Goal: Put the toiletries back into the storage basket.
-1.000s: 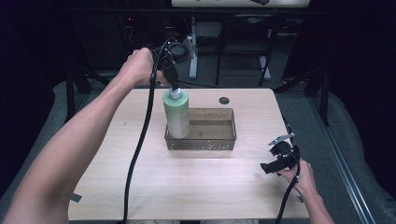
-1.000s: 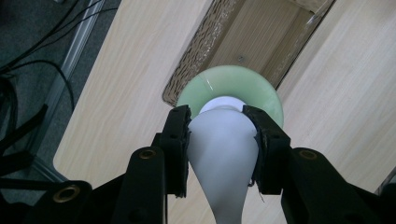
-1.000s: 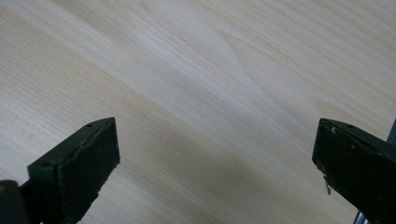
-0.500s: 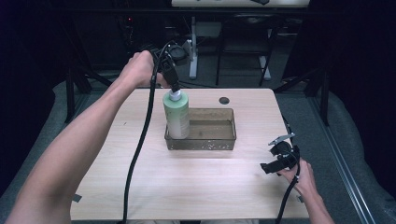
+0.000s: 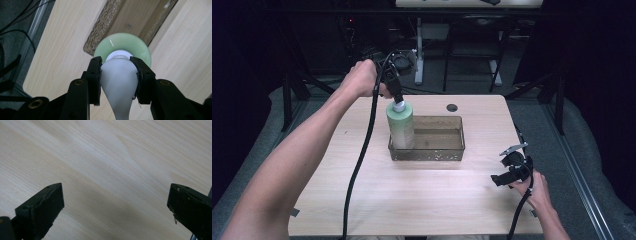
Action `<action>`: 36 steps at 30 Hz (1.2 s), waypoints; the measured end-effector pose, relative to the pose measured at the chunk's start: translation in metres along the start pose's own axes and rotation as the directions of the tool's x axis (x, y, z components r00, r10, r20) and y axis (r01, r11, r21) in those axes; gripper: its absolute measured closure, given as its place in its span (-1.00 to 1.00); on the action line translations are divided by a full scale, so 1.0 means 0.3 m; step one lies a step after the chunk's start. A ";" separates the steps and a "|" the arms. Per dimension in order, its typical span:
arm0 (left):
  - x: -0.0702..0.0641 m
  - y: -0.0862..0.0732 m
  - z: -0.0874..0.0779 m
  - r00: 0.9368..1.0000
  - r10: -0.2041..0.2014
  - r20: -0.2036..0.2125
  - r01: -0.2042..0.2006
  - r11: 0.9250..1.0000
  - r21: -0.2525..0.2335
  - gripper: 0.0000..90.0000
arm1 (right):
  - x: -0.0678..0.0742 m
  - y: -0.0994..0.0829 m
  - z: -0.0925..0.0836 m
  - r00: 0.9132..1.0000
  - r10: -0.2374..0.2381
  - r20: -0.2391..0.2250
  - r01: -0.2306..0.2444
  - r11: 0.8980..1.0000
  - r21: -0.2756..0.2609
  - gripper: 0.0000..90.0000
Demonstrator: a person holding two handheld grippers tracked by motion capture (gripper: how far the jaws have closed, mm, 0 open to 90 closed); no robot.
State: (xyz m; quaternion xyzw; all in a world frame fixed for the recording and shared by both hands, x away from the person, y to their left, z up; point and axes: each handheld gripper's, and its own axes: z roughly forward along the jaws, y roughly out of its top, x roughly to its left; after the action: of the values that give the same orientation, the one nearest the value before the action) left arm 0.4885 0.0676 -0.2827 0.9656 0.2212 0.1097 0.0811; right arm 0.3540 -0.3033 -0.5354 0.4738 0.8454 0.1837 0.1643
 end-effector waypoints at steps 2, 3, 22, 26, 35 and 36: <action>-0.002 0.000 0.001 1.000 0.001 -0.002 -0.001 1.000 -0.003 0.40 | 0.001 0.000 0.000 1.000 -0.001 0.001 0.001 1.000 -0.001 -1.00; -0.004 0.000 0.002 1.000 0.006 -0.003 -0.006 1.000 -0.007 0.40 | 0.001 0.001 -0.001 1.000 -0.001 0.000 0.001 1.000 0.003 -1.00; -0.016 -0.015 0.044 1.000 0.027 0.002 -0.027 1.000 0.000 0.40 | -0.001 -0.002 -0.001 1.000 -0.001 -0.005 0.001 1.000 0.008 -0.99; -0.017 -0.018 0.050 1.000 0.030 0.005 -0.031 0.999 0.009 0.40 | -0.001 -0.002 -0.001 1.000 -0.001 -0.005 0.001 1.000 0.007 -0.99; -0.018 -0.025 0.070 1.000 0.027 0.014 -0.028 1.000 0.013 0.40 | 0.000 -0.003 -0.001 1.000 0.000 -0.005 0.000 1.000 0.007 -0.99; -0.017 -0.026 0.072 1.000 0.025 0.014 -0.025 1.000 0.012 0.40 | -0.001 -0.003 -0.001 1.000 -0.002 -0.004 0.002 1.000 0.005 -0.99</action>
State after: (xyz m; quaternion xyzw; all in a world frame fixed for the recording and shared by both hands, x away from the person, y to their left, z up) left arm 0.4861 0.0700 -0.3061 0.9696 0.2091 0.1026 0.0753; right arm 0.3534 -0.3040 -0.5356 0.4732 0.8466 0.1823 0.1615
